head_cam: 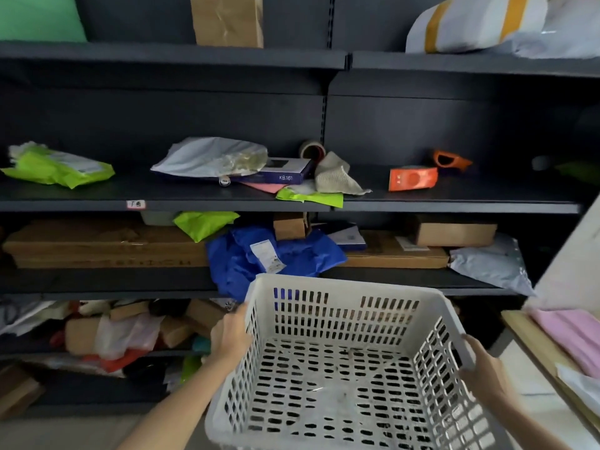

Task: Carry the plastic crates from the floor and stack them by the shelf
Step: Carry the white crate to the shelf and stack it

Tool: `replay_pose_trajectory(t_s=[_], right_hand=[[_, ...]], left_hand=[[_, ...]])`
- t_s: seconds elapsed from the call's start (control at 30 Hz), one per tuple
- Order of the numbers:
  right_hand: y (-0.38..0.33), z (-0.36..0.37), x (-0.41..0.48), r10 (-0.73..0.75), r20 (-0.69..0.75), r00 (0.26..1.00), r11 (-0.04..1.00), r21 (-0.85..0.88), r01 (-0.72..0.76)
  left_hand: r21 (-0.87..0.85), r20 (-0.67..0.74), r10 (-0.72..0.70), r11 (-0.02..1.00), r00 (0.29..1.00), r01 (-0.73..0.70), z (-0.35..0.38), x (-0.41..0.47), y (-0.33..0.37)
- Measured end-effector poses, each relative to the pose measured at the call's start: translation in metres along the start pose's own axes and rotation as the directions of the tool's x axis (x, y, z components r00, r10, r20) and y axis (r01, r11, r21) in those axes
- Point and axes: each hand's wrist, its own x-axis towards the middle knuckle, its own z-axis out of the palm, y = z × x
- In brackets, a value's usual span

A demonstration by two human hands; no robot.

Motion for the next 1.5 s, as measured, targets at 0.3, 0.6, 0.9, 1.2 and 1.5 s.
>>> replay_pose_trajectory(t_s=[0.3, 0.6, 0.9, 1.2, 1.5], right_hand=[[0.022, 0.018, 0.070, -0.010, 0.143, 0.990, 0.995, -0.094, 0.024], [0.033, 0.045, 0.099, 0.033, 0.300, 0.953, 0.992, -0.123, 0.004], [0.038, 0.066, 0.091, 0.078, 0.339, 0.938, 0.990, -0.138, -0.032], [0.050, 0.069, 0.097, 0.099, 0.271, 0.957, 0.988, -0.145, -0.061], [0.044, 0.070, 0.088, 0.013, 0.231, 0.973, 0.989, -0.145, 0.021]], left_hand=[[0.000, 0.032, -0.118, 0.993, 0.993, 0.118, 0.070, 0.014, 0.026], [0.046, 0.093, -0.233, 0.972, 0.968, 0.230, 0.111, 0.013, 0.023], [0.043, 0.178, -0.252, 0.968, 0.951, 0.249, 0.111, 0.015, 0.018], [0.002, 0.145, -0.226, 0.974, 0.963, 0.228, 0.125, 0.017, 0.023], [0.037, 0.117, -0.212, 0.977, 0.970, 0.209, 0.135, 0.014, 0.013]])
